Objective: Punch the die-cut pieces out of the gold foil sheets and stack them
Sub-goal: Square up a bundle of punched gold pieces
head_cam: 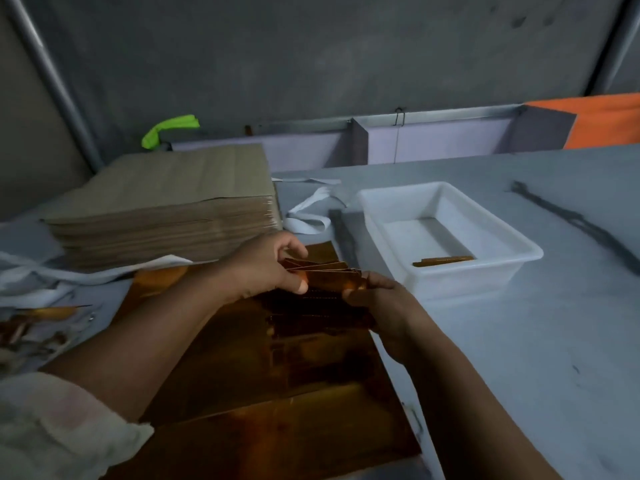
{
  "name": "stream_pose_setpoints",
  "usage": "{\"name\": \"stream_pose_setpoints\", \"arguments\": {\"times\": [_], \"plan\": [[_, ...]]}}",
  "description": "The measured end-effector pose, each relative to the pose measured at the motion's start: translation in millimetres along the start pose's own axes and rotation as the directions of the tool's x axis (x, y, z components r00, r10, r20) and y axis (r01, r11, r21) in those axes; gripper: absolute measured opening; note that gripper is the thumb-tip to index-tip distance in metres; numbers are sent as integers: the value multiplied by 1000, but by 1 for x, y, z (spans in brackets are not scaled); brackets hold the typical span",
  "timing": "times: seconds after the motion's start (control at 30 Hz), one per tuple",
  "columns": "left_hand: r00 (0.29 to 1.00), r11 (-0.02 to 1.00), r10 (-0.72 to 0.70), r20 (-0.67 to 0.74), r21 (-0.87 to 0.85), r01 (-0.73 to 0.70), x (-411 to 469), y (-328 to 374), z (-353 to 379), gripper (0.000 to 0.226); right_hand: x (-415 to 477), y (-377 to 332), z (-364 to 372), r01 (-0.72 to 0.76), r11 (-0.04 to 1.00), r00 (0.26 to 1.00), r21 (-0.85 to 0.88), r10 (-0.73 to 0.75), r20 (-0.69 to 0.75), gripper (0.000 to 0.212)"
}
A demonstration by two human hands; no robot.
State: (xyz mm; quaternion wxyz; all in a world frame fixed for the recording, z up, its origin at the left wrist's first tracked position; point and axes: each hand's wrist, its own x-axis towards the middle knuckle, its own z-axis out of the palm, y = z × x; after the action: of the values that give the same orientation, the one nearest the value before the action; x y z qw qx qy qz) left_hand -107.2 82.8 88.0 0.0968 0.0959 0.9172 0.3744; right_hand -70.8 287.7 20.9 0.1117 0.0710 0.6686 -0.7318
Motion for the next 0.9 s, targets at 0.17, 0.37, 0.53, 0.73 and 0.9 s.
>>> {"name": "stream_pose_setpoints", "arguments": {"times": [0.17, 0.37, 0.53, 0.73, 0.9], "plan": [[968, 874, -187, -168, -478, 86, -20, -54, 5, 46, 8, 12, 32, -1, 996, 999, 85, 4, -35, 15], [901, 621, -380, -210, -780, 80, -25, -77, 46, 34, 12, 32, 55, 71, 997, 987, 34, -65, -148, 20], [866, 467, -418, -275, -882, -55, -22, -71, 63, 6, 13, 44, 62, 166, 976, 975, 140, -141, -172, 20], [852, 544, -442, -281, -839, 5, -20, -58, 74, 30, 16, 49, 73, 263, 964, 924, 40, -240, -300, 59], [795, 597, -483, -366, -803, -7, -20, -59, 76, 31, 17, 49, 80, 257, 962, 877, -96, -274, -396, 47]]}}
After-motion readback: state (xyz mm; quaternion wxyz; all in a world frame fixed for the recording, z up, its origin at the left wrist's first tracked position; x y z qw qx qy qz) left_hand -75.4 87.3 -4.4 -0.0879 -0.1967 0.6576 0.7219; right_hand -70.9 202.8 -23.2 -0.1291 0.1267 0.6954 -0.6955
